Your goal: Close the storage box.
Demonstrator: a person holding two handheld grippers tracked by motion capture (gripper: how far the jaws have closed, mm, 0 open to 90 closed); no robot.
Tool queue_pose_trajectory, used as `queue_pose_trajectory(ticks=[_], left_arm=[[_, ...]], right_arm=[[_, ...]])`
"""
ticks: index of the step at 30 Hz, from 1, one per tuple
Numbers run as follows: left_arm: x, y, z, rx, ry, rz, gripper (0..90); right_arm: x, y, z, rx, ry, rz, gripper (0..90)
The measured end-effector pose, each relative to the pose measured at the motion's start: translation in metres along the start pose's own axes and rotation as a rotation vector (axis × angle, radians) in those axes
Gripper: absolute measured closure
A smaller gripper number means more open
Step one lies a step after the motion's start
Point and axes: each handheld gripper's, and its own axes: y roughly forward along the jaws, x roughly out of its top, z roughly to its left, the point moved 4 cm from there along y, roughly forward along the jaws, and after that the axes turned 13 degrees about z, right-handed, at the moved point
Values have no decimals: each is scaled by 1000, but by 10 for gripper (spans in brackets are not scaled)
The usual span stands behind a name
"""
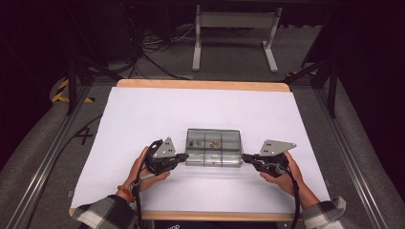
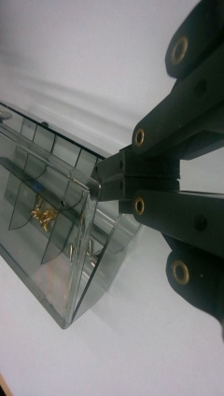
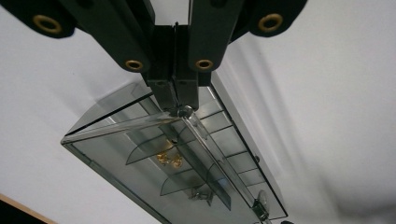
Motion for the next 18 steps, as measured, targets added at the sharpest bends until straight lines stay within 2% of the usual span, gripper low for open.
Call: queue_pose_trajectory(ticks=[18], left_arm=[[-8, 1, -3, 12, -8, 21, 900]], right_arm=[[-9, 4, 6, 7, 12, 26, 900]])
